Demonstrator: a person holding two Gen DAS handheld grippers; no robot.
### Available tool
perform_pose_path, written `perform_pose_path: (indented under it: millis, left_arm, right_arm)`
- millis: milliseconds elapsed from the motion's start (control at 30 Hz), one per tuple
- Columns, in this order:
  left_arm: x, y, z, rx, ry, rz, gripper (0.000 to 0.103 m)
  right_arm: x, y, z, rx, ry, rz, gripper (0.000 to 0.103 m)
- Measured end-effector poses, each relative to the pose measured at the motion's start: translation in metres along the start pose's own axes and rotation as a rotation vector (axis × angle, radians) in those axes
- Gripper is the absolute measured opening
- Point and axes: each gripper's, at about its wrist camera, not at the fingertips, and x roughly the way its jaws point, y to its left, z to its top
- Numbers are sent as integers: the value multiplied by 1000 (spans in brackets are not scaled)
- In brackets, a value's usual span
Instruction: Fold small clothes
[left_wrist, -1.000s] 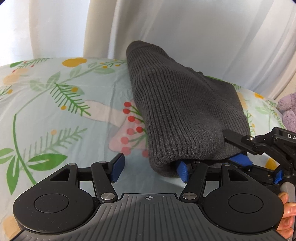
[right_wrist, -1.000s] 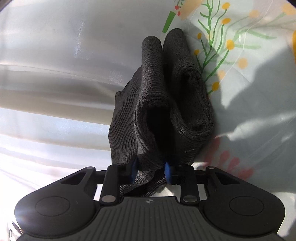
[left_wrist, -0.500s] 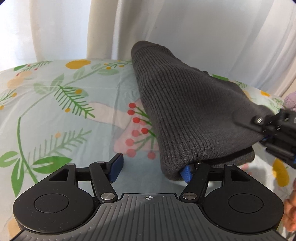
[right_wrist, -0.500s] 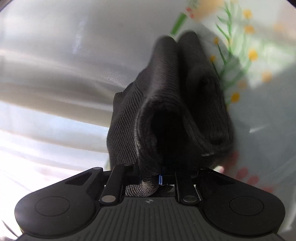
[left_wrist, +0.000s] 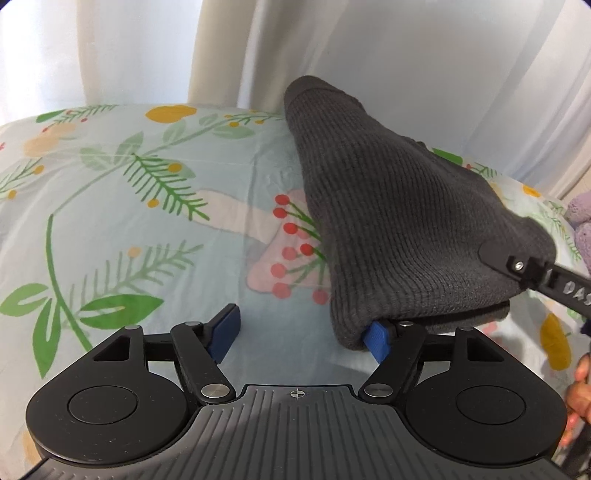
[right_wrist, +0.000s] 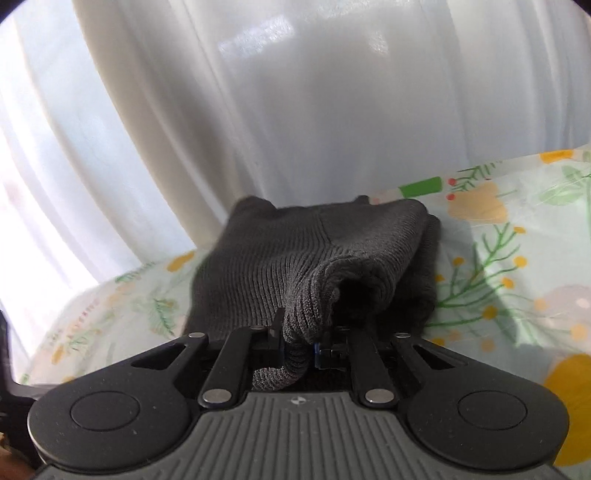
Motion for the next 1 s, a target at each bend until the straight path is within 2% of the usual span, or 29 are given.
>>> perform_pose_path:
  millis: [100, 133, 233, 267, 367, 433, 500, 633, 733, 767, 867, 933, 1000]
  left_arm:
    - [-7, 3, -3, 26, 23, -5, 78]
    - [-10, 6, -4, 33, 26, -7, 78]
    - [-25, 24, -5, 23, 32, 8, 75]
    - [-32, 33, -6, 16, 20, 23, 75]
    - [-45, 56, 0, -34, -22, 89, 75]
    - [-43, 65, 10, -72, -41, 114, 75]
    - [-40, 64, 23, -102, -61, 113, 75]
    - [-38, 46, 57, -120, -137, 109, 76]
    - [-33, 34, 83, -142, -168, 129, 76]
    - [-30, 31, 92, -152, -174, 139, 76]
    - [-21, 20, 115, -159, -185, 161, 76]
    - [-12, 9, 122, -154, -195, 165, 76]
    - [2, -3, 128, -146, -205, 167, 76]
  right_arm:
    - [11, 0, -7, -117, 65, -181, 18]
    - [10, -2, -9, -126, 80, -190, 18]
    - [-6, -16, -7, -113, 85, -178, 36]
    - [-13, -25, -4, -88, 83, -145, 40]
    - [-44, -53, 1, 2, 56, -105, 40]
    - [-52, -55, 9, 6, 13, -140, 40]
    - [-50, -46, 21, -22, -29, -124, 40]
    - [-7, 3, 48, -154, -39, -42, 38]
    - [49, 39, 61, -292, 12, -9, 28]
    - [66, 45, 64, -316, 29, -14, 26]
    - [114, 51, 69, -397, 77, -100, 22]
    - [128, 42, 65, -425, 61, -143, 22]
    - [126, 25, 59, -363, 6, -151, 19]
